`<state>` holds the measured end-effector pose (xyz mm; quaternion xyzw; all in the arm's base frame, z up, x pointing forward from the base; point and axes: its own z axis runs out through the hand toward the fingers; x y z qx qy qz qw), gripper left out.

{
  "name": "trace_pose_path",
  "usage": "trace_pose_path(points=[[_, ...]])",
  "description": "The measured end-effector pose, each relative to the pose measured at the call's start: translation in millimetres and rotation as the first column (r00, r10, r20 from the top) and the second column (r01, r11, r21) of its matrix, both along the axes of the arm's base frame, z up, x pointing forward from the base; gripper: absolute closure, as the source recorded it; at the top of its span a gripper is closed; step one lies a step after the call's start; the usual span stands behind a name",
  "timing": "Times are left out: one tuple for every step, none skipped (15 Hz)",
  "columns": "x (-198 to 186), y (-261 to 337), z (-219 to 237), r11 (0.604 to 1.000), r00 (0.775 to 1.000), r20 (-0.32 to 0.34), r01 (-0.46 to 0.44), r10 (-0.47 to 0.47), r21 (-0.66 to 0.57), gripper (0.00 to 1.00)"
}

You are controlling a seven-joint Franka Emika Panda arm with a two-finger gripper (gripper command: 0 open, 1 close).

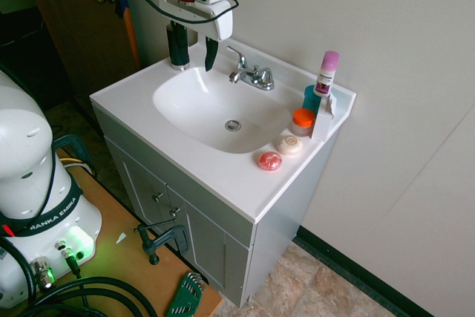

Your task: Turn off the cold water

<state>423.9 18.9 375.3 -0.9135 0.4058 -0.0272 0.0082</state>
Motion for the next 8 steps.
trace_pose_path(points=[[0.0, 0.1, -0.1, 1.000, 1.000, -0.001, 0.002, -0.002, 0.002, 0.00], [0.1, 0.0, 0.9, 1.000, 1.000, 0.000, 0.005, -0.005, 0.005, 0.00], [1.6, -1.3, 1.8, 1.000, 1.000, 0.003, 0.010, -0.010, 0.005, 0.00], [6.0, -5.5, 2.1, 1.000, 1.000, 0.012, 0.022, -0.022, 0.002, 0.00], [14.8, -12.8, -0.4, 0.999, 0.999, 0.022, 0.041, -0.041, -0.002, 0.00], [27.7, -22.0, -5.0, 0.998, 0.997, 0.035, 0.064, -0.064, -0.009, 0.00], [43.2, -31.8, -10.9, 0.996, 0.995, 0.052, 0.089, -0.088, -0.020, 0.00], [59.4, -40.9, -17.3, 0.993, 0.991, 0.071, 0.115, -0.113, -0.035, 0.00]])
